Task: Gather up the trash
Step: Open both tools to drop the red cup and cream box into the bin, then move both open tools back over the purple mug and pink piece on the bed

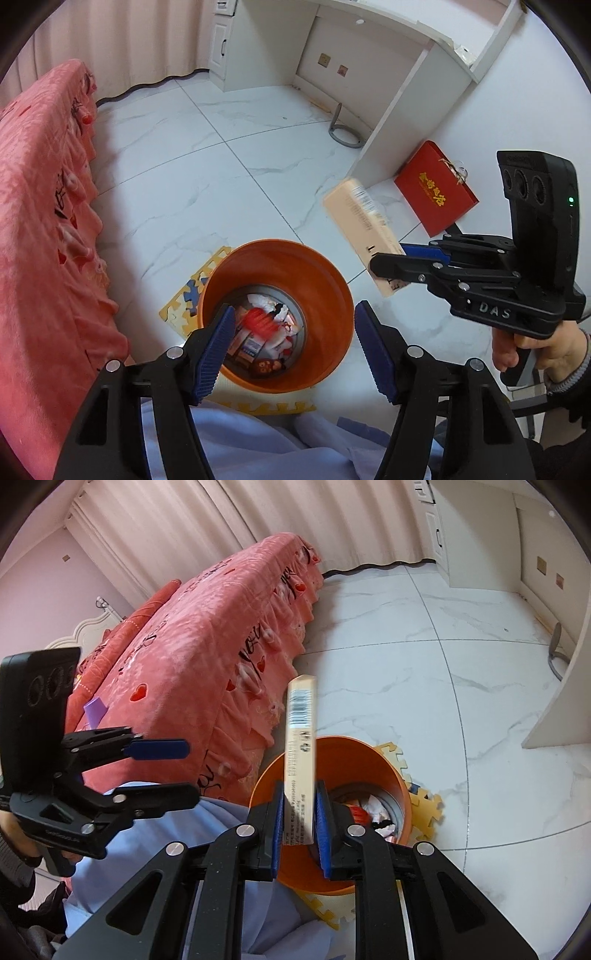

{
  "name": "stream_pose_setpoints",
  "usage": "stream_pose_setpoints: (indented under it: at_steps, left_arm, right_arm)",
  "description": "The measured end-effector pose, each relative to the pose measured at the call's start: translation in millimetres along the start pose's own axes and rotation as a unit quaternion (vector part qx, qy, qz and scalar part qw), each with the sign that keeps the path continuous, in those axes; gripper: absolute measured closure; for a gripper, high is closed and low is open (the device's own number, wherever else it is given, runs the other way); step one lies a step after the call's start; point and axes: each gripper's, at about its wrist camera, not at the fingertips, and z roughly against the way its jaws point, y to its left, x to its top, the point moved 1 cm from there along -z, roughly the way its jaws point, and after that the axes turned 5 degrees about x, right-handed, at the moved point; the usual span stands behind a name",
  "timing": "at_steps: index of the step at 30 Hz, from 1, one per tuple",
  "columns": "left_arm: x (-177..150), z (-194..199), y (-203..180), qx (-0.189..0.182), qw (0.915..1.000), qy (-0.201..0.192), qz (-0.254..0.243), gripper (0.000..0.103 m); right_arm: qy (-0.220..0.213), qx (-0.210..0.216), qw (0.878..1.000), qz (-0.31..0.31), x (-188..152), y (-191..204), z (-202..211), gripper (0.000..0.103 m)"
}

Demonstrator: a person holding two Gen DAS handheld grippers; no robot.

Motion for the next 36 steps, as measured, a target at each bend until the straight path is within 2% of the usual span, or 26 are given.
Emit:
stream_pose_setpoints:
  at_steps: [3,9,11,12,15,19,22,25,27,29,31,36]
  left_arm:
    - [-3.3,3.3,2.2,0.003,1.0,0.001,0.008,0.036]
    - [-4.4,9.6,7.3,0.009,0.9997,-0.004,0.023,0.035]
    - [-6.5,13.5,10.4,0.014,0.9995,-0.008,0.028,0.028]
    - [-7.6,17.5,11.8,0.02,0.9992,-0.012,0.034,0.023]
    - [-11.5,27.1,15.3,0.028,0.9985,-0.021,0.042,0.022]
    - [-18.6,44.7,21.1,0.056,0.9962,-0.035,0.056,0.014]
    - [-25.5,59.6,28.9,0.062,0.9941,-0.049,0.074,0.014]
    - [-35.3,75.8,37.8,0.085,0.9906,-0.057,0.09,0.014]
    - [-42.8,86.9,42.1,0.098,0.9879,-0.066,0.101,0.014]
    - [-52.2,97.8,48.9,0.104,0.9854,-0.073,0.114,0.013]
    - [-63.9,111.6,56.9,0.117,0.9813,-0.084,0.127,0.007]
    - [-98.9,147.5,81.2,0.149,0.9669,-0.107,0.177,0.007]
  right_arm:
    - [0.005,-0.005,1.0,-0.005,0.3,0.2,-5.2,0.067]
    - [0.002,-0.005,1.0,0.003,3.2,8.5,-3.9,0.065]
    - [-0.001,-0.002,1.0,0.006,5.1,13.2,-1.1,0.064]
    - [-0.002,0.0,1.0,0.007,6.0,15.7,0.5,0.061]
    - [-0.005,0.012,1.0,0.011,8.0,25.1,6.4,0.051]
    - [-0.005,0.025,0.999,0.027,10.0,45.1,11.4,0.04]
    - [-0.006,0.038,0.998,0.045,12.5,66.6,14.7,0.039]
    - [-0.006,0.047,0.997,0.057,14.0,84.9,15.8,0.036]
    - [-0.007,0.051,0.996,0.068,15.4,100.5,15.9,0.027]
    - [-0.006,0.06,0.995,0.083,17.0,117.5,14.5,0.027]
    - [-0.002,0.068,0.993,0.093,17.3,131.1,11.3,0.027]
    - [0.017,0.097,0.987,0.127,18.2,179.8,-6.2,0.025]
